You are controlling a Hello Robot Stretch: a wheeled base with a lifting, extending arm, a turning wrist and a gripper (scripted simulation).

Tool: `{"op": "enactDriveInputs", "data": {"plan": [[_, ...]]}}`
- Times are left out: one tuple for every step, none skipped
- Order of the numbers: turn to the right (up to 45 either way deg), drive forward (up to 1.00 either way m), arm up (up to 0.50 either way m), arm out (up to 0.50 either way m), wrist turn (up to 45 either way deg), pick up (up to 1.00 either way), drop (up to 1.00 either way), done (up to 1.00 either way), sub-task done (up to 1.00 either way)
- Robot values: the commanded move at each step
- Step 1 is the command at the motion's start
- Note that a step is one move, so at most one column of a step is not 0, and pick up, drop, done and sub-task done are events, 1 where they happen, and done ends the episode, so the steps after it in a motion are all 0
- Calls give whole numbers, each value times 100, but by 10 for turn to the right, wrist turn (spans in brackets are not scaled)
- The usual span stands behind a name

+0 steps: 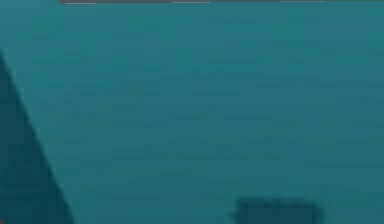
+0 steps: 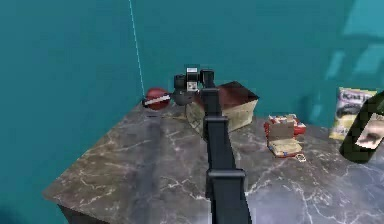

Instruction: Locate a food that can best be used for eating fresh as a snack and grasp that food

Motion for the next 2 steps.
{"op": "enactDriveInputs", "data": {"plan": [[0, 0, 0, 0, 0, 100, 0, 0, 0], [0, 0, 10, 0, 0, 0, 0, 0, 0]]}}
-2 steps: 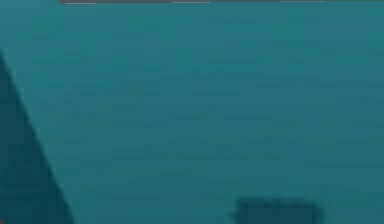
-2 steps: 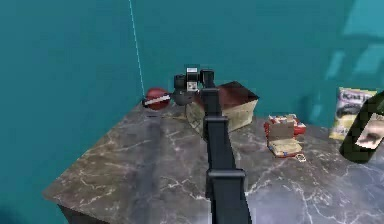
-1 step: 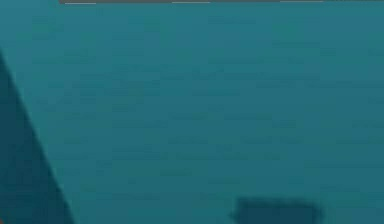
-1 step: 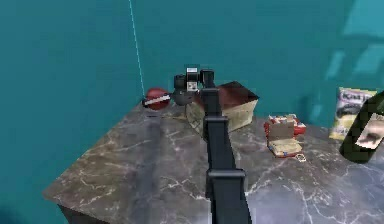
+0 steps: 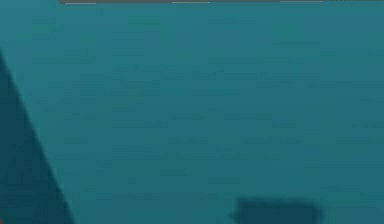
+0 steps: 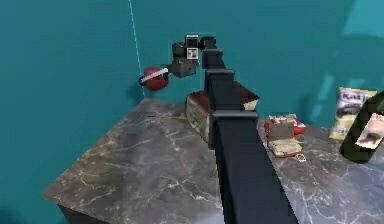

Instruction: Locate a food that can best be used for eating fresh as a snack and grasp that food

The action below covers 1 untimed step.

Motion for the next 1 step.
{"op": "enactDriveInputs", "data": {"plan": [[0, 0, 0, 0, 0, 0, 0, 100, 0]]}}
